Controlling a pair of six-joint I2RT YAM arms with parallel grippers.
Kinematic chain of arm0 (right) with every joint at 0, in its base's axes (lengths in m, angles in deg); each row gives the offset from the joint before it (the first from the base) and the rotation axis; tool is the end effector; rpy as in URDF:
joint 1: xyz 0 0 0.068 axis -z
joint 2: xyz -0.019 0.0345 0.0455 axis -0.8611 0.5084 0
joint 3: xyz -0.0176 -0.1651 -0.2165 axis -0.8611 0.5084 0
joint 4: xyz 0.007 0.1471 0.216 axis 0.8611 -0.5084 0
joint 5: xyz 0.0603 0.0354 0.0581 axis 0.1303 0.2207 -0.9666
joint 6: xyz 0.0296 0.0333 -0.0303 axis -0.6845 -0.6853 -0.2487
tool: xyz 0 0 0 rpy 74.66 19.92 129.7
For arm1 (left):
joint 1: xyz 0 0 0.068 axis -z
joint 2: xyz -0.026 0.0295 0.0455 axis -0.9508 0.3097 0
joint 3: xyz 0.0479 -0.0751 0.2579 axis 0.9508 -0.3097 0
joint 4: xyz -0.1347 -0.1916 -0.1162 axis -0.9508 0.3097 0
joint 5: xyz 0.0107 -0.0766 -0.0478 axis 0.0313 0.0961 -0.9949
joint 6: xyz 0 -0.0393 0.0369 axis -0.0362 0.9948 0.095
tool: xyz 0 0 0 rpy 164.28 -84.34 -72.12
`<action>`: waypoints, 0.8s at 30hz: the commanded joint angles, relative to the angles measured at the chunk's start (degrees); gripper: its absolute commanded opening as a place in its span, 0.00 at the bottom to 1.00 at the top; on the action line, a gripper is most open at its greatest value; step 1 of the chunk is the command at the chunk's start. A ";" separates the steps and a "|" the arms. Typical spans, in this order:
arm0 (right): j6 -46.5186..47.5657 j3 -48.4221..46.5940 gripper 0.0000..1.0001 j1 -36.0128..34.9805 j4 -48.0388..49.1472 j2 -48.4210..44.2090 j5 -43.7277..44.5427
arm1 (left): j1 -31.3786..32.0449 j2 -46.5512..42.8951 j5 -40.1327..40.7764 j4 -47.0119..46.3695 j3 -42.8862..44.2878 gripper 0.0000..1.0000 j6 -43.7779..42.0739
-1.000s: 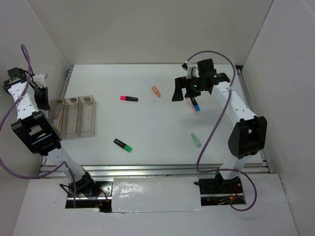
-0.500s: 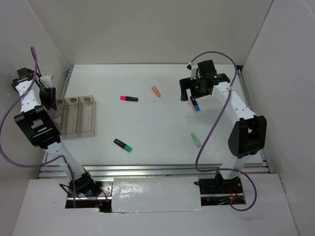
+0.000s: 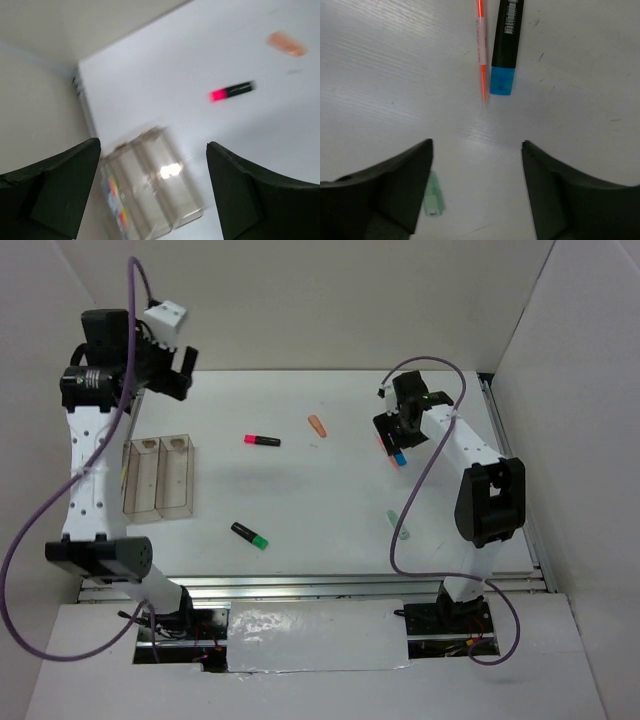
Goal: Sort the stationery into containers
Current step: Pick up the pen from the center of the board.
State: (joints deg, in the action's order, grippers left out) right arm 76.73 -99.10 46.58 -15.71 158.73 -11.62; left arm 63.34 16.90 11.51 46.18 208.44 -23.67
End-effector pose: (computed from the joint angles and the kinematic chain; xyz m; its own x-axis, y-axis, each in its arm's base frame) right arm 0.3791 0.0850 0.2716 -0.7943 -0.3766 -0.4767 -0.3608 0.9237 -0.1284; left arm 0.3297 0.0445 0.4827 -0.4546 0.2755 -0.8470 0.1456 0.9612 0.2345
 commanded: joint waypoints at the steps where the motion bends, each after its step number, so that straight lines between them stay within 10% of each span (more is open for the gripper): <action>1: 3.42 -2.85 0.66 0.21 -2.15 2.87 0.49 | 8.08 -6.27 3.15 -2.36 -4.04 0.99 4.04; 24: 4.66 -22.63 0.46 -1.29 -2.49 25.21 -2.06 | 18.03 -9.27 4.20 -7.46 -15.75 0.99 9.51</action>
State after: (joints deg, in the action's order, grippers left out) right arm 80.71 -118.42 46.10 -17.46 182.88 -13.32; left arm 81.13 9.03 14.33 41.11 192.92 -15.17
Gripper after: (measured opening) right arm 0.467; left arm 0.993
